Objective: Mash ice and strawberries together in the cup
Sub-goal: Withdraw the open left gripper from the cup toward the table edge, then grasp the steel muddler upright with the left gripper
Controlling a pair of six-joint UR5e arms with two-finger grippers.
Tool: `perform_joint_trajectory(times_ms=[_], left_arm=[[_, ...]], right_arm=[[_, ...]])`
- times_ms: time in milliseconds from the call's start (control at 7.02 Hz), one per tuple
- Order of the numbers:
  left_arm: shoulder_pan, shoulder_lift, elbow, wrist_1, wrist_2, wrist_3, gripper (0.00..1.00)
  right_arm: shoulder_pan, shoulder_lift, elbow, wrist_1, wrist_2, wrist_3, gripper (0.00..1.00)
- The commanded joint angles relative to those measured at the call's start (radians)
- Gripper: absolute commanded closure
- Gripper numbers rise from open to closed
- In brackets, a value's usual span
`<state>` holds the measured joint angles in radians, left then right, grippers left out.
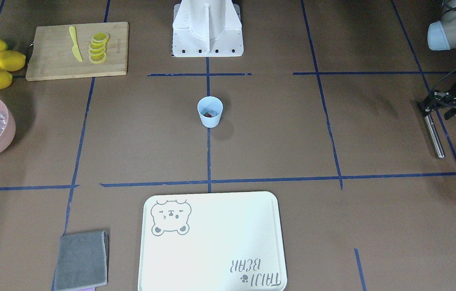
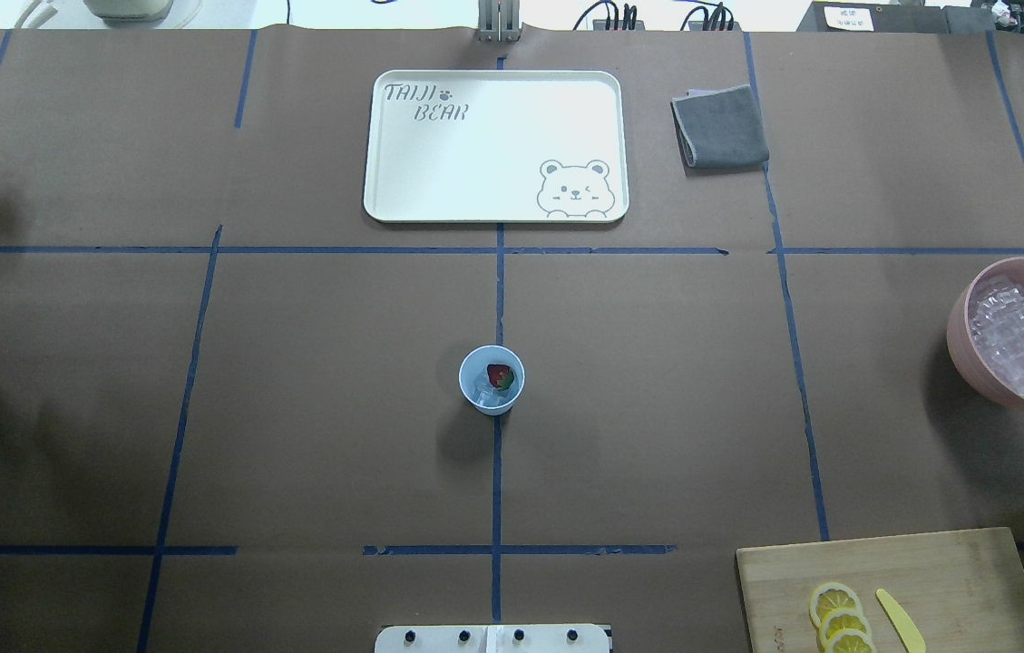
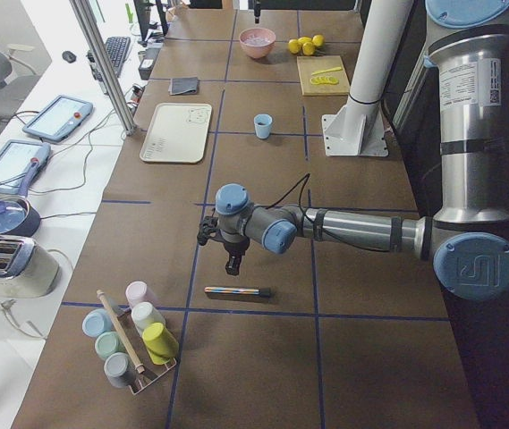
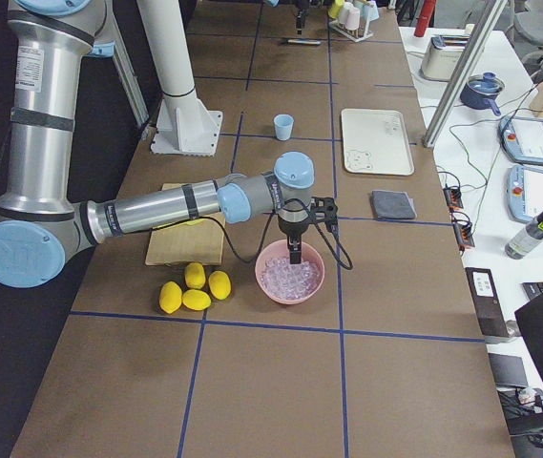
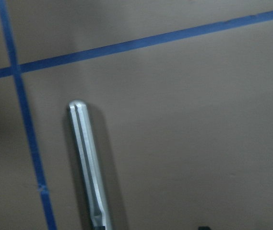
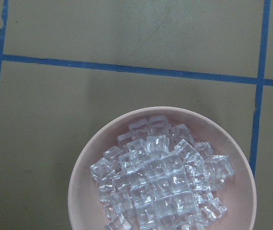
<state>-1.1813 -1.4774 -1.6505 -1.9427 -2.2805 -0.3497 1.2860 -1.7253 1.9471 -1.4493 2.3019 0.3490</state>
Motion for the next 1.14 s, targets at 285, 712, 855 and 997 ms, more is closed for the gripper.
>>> perform_joint_trajectory(times_ms=[285, 712, 855, 997], left_arm=[[-0.017, -0.121, 0.204, -0.013, -0.02, -0.061, 0.28], [-0.014, -0.12, 0.253, -0.05, -0.024, -0.071, 0.28], [-0.009, -0.126, 0.271, -0.051, -0.024, -0.072, 0.27], [-0.009, -0.142, 0.291, -0.051, -0.025, -0.071, 0.26]], right_arm=[[0.006, -0.004, 0.003, 0.003, 0.001, -0.007, 0.01], [0.009, -0.007, 0.007, 0.003, 0.001, -0.007, 0.01], [0.013, -0.008, 0.01, 0.003, 0.001, -0.007, 0.01], [0.013, -0.01, 0.01, 0.003, 0.001, -0.007, 0.01]])
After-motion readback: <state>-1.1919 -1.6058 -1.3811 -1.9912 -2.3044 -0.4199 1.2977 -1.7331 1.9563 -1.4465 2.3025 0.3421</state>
